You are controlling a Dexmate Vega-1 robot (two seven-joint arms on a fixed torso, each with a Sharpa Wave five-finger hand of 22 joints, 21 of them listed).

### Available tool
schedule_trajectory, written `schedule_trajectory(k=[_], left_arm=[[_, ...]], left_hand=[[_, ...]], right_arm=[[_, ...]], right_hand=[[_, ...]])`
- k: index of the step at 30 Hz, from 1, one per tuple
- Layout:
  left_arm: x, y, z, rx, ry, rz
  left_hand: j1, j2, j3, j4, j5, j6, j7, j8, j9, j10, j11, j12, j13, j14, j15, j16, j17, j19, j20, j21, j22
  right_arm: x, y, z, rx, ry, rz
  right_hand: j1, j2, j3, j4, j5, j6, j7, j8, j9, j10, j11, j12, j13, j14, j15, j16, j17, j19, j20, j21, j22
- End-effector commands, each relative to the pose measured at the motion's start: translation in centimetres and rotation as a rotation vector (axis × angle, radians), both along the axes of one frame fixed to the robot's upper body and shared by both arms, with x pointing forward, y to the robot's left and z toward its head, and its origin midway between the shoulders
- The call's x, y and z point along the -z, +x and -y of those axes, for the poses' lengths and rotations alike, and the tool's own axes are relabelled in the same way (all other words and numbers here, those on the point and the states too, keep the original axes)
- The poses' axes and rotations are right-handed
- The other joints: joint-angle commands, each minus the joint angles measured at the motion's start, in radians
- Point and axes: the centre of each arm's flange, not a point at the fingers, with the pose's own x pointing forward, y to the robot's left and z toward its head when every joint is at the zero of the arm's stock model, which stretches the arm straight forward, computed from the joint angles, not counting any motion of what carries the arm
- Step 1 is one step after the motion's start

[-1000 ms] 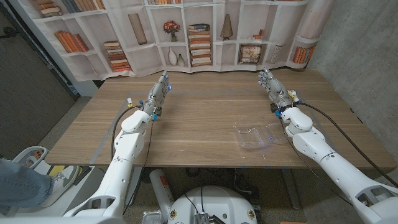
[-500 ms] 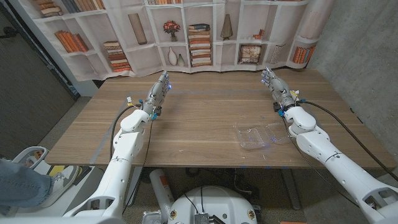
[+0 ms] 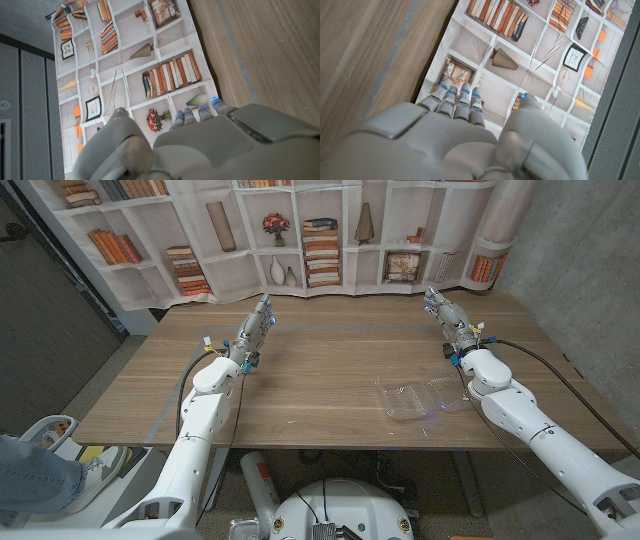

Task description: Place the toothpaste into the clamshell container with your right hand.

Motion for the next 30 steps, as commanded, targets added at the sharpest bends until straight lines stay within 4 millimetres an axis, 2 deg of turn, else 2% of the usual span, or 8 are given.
schedule_trajectory(k=[1, 20, 30], left_arm=[[0.3, 0.0, 0.0, 0.000, -0.003, 0.004], [0.0, 0.0, 0.1, 0.004, -0.003, 0.014], [-0.1, 0.0, 0.2, 0.004, 0.002, 0.017]], left_hand=[[0.010, 0.000, -0.001, -0.004, -0.002, 0.000, -0.001, -0.001, 0.005, -0.007, 0.003, -0.002, 0.004, -0.029, 0.003, -0.001, 0.004, -0.072, -0.063, -0.003, 0.002], [0.013, 0.003, -0.003, -0.006, -0.003, -0.001, -0.002, -0.001, 0.005, -0.007, 0.001, -0.002, 0.004, -0.029, 0.003, -0.001, 0.004, -0.074, -0.058, -0.009, 0.002], [0.015, 0.004, -0.004, -0.007, -0.004, -0.001, -0.003, -0.002, 0.005, -0.007, 0.001, -0.002, 0.004, -0.029, 0.004, -0.001, 0.004, -0.072, -0.057, -0.012, 0.002]], right_arm=[[-0.5, -0.6, 0.5, 0.064, -0.024, 0.003], [-0.9, -1.0, 1.3, 0.171, -0.066, 0.000], [-0.9, -1.2, 1.8, 0.228, -0.095, -0.007]], right_hand=[[0.017, 0.001, 0.004, -0.007, 0.001, 0.012, 0.001, 0.006, 0.002, 0.012, -0.002, 0.005, 0.002, 0.012, 0.001, 0.007, 0.001, 0.010, -0.027, -0.006, 0.002], [0.042, 0.001, 0.009, -0.026, -0.001, 0.040, 0.003, 0.010, 0.003, 0.039, 0.005, 0.009, 0.001, 0.037, -0.001, 0.008, 0.001, 0.032, -0.025, -0.013, 0.003], [0.052, 0.003, 0.012, -0.032, -0.002, 0.044, 0.002, 0.009, 0.003, 0.045, -0.001, 0.008, 0.001, 0.048, -0.003, 0.009, 0.001, 0.039, -0.025, -0.015, 0.004]])
